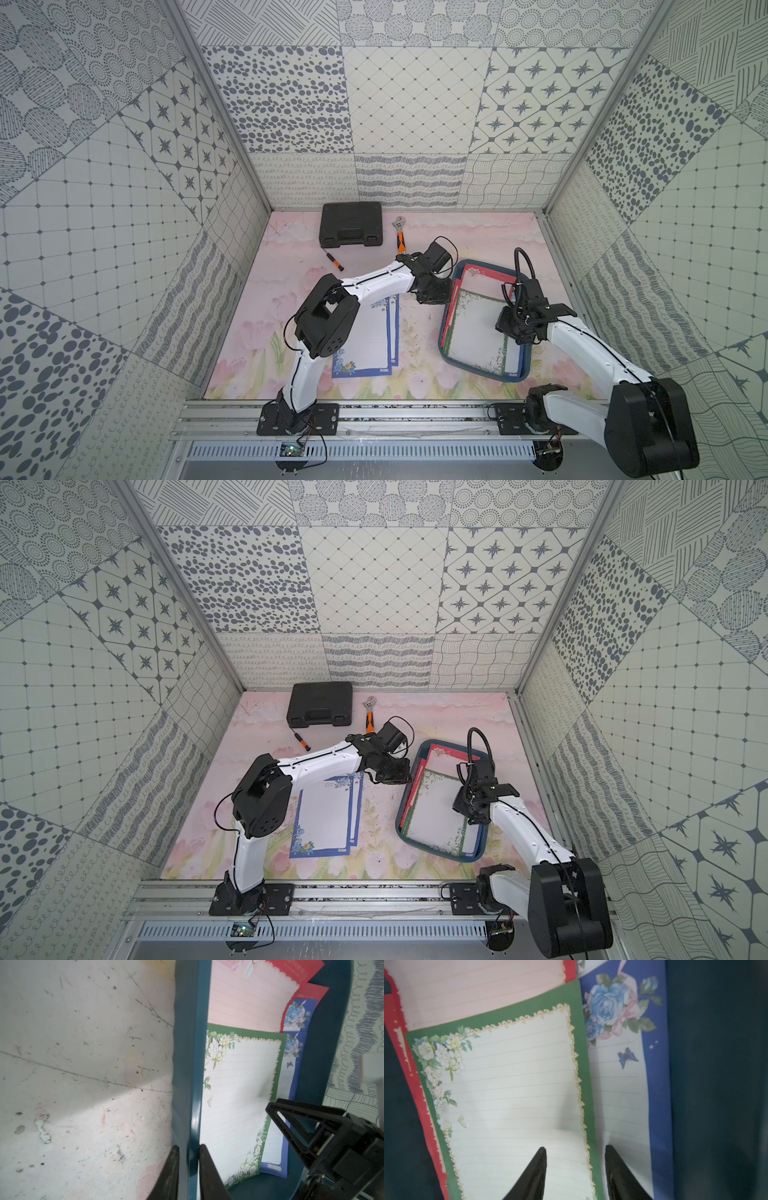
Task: Take out the stationery paper from the storage box
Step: Pick up the stationery paper from the storage box.
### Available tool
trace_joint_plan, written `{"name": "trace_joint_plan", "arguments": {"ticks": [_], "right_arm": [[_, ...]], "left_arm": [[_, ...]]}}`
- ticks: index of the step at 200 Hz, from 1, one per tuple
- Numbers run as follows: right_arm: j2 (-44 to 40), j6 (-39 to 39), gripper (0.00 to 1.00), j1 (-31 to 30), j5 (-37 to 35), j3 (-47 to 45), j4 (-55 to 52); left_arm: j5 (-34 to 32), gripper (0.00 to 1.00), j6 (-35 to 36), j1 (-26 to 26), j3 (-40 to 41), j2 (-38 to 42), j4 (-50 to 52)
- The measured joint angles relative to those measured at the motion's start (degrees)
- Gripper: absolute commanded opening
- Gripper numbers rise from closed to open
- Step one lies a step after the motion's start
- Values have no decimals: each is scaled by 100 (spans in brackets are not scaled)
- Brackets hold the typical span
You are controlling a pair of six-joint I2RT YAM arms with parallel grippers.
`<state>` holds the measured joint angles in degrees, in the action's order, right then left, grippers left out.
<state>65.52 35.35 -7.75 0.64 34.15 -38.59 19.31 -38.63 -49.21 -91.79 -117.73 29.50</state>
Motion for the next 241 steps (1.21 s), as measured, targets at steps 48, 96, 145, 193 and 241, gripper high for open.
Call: {"name": "trace_joint_plan", "arguments": {"ticks": [48,96,145,193,241], "right_arm": [[0,2,44,7,175,-55,52],[0,2,41,9,337,-63,111],[2,7,37,9,562,-63,164],[107,9,34,11,752,-63,203],[151,9,33,11,973,-63,267]], "left_arm": [[46,16,-35,0,0,0,0],[68,16,-66,0,0,0,0],[109,16,-149,0,0,-37,0],[166,14,-188,0,-15,-94,-17],[219,13,-181,-4,-94,-149,11]]}}
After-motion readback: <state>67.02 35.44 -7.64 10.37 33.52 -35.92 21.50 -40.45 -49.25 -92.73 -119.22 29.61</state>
